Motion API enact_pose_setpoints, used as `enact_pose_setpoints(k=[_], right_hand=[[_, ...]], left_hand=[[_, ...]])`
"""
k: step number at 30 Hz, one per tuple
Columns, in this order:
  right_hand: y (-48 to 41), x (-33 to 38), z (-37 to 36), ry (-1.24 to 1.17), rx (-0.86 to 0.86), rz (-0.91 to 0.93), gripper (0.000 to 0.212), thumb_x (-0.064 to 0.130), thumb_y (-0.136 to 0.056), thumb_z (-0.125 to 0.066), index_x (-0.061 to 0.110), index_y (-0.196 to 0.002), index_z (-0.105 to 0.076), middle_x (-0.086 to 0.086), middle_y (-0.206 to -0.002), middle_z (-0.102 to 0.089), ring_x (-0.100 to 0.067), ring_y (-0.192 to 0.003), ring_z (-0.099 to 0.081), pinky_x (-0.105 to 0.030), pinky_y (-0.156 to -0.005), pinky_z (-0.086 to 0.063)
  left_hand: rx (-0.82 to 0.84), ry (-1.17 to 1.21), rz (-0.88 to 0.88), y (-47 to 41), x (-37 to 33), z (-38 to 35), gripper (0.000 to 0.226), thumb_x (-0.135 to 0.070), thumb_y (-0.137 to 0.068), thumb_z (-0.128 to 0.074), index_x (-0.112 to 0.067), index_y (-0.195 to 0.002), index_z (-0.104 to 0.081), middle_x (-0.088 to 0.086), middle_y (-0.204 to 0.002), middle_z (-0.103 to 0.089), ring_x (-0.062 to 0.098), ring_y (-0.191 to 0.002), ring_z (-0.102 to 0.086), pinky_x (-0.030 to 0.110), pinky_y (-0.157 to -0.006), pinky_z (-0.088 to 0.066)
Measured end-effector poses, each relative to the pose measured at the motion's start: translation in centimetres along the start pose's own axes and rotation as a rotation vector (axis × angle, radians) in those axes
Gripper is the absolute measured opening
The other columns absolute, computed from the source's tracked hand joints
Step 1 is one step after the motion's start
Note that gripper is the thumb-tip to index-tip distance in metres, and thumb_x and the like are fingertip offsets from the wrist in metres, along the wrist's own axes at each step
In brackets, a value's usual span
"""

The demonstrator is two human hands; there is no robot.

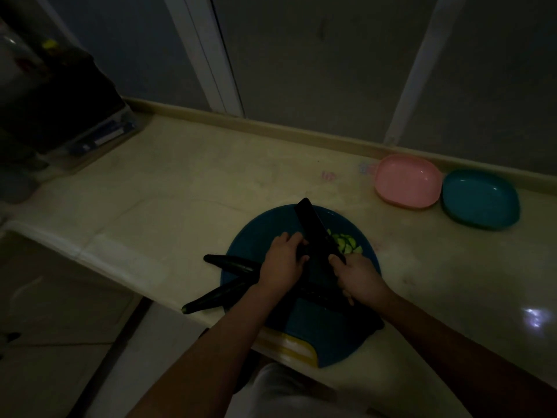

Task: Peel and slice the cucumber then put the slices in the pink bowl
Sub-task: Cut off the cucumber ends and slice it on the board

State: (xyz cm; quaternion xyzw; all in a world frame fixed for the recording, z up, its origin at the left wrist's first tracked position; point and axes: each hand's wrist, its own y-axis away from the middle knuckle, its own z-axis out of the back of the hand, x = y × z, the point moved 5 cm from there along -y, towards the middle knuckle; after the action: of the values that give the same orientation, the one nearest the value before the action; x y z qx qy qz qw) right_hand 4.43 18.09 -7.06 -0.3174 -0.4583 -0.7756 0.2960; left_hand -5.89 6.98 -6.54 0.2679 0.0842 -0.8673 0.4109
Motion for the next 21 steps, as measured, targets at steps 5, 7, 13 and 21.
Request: enact_pose_setpoints(k=[5, 7, 13, 21], right_hand=[[-0.2, -0.1, -0.2, -0.016, 0.012, -0.003, 0.042, 0.032, -0.098, -0.041, 0.009, -0.063, -0.042, -0.007, -0.049, -0.041, -0.008, -0.027, -0.037, -0.02, -0.033, -0.032], [-0.3, -0.2, -0.3, -0.024, 0.019, -0.015, 0.041, 0.033, -0.098, -0.042, 0.008, -0.066, -0.044, -0.008, -0.049, -0.041, -0.009, -0.027, -0.038, -0.02, -0.032, -0.032], [-0.7, 0.5, -0.8, 0.018, 0.057, 0.002, 0.041, 0.031, -0.099, -0.039, 0.009, -0.064, -0.043, -0.011, -0.05, -0.043, -0.013, -0.031, -0.04, -0.021, -0.033, -0.033], [-0.7, 0.2, -1.3, 0.139, -0.021, 0.032, 0.043, 0.032, -0.099, -0.039, 0.01, -0.062, -0.043, -0.009, -0.053, -0.044, -0.017, -0.039, -0.043, -0.023, -0.034, -0.033]], left_hand=[[-0.004, -0.008, -0.003, 0.0, 0.0, 0.1, 0.024, -0.017, -0.086, -0.063, -0.013, -0.108, -0.055, 0.008, -0.105, -0.052, 0.021, -0.101, -0.047, 0.028, -0.073, -0.039], [-0.003, -0.001, 0.0, 0.0, 0.0, 0.1, 0.024, -0.017, -0.085, -0.064, -0.012, -0.108, -0.056, 0.008, -0.105, -0.053, 0.022, -0.101, -0.046, 0.029, -0.074, -0.039], [0.001, 0.014, -0.009, -0.1, 0.0, 0.1, 0.025, -0.017, -0.085, -0.064, -0.012, -0.108, -0.056, 0.008, -0.105, -0.053, 0.021, -0.101, -0.046, 0.027, -0.075, -0.038], [-0.008, 0.038, 0.004, 0.0, 0.2, 0.0, 0.024, -0.015, -0.084, -0.066, -0.01, -0.105, -0.056, 0.009, -0.104, -0.054, 0.022, -0.1, -0.048, 0.028, -0.075, -0.038]])
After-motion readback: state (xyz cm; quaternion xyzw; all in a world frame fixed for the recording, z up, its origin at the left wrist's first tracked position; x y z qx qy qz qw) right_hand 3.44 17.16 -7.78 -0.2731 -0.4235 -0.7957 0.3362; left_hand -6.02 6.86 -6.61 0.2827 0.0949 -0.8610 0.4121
